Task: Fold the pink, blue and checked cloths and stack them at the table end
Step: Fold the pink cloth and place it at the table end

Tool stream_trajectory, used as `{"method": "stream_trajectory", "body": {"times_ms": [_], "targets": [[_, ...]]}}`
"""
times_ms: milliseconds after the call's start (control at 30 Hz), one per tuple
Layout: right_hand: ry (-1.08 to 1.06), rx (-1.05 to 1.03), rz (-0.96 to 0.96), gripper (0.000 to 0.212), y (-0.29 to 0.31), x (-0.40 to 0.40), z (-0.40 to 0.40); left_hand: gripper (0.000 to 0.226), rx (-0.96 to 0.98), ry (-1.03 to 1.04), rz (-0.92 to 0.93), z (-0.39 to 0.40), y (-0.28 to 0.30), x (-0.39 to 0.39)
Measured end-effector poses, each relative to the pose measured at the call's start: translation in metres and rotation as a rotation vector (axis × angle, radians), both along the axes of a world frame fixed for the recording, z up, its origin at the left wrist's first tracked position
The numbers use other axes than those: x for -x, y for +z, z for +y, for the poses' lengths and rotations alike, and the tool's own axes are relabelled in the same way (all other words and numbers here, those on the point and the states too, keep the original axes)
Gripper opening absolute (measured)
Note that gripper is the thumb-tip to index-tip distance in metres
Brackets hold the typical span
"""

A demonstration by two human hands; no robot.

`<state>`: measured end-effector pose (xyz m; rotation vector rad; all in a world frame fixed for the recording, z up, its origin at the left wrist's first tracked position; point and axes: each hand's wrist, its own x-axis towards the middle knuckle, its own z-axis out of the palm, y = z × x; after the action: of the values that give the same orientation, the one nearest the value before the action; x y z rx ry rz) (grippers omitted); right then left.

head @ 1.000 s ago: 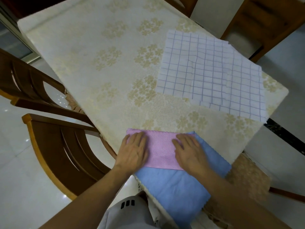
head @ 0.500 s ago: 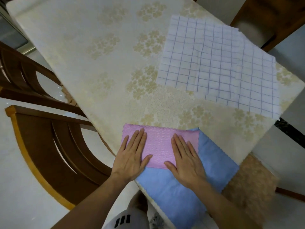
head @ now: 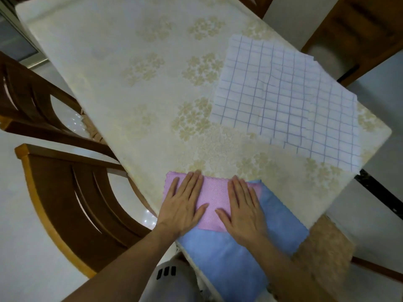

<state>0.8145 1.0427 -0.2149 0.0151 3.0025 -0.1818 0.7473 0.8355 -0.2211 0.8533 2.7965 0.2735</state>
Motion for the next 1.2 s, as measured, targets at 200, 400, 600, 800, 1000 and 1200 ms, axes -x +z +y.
{"method": "stream_trajectory", "body": {"times_ms": [200, 400, 600, 800, 1000, 1200], "targets": [[-0.023, -0.018, -0.087, 0.082, -0.010, -0.003, 0.011, 0.075, 0.054, -0.025, -0.047, -0.007, -0.013, 0.012], [0.086, -0.036, -0.020, 0.082, 0.003, 0.012, 0.015, 0.077, 0.073, 0.035, -0.006, -0.003, 0.007, 0.009], [0.522, -0.081, 0.179, 0.062, 0.019, 0.064, 0.022, 0.075, 0.175, 0.335, 0.113, -0.017, 0.050, -0.014], [0.801, -0.023, 0.283, 0.053, 0.037, 0.115, -0.009, 0.042, 0.221, 0.625, 0.046, -0.039, 0.069, -0.046], [1.087, 0.075, 0.222, 0.033, 0.043, 0.153, -0.056, 0.048, 0.223, 0.791, -0.014, -0.049, 0.068, -0.056], [1.261, -0.040, 0.093, 0.030, 0.039, 0.175, -0.097, 0.060, 0.170, 0.884, -0.141, -0.043, 0.061, -0.054]]}}
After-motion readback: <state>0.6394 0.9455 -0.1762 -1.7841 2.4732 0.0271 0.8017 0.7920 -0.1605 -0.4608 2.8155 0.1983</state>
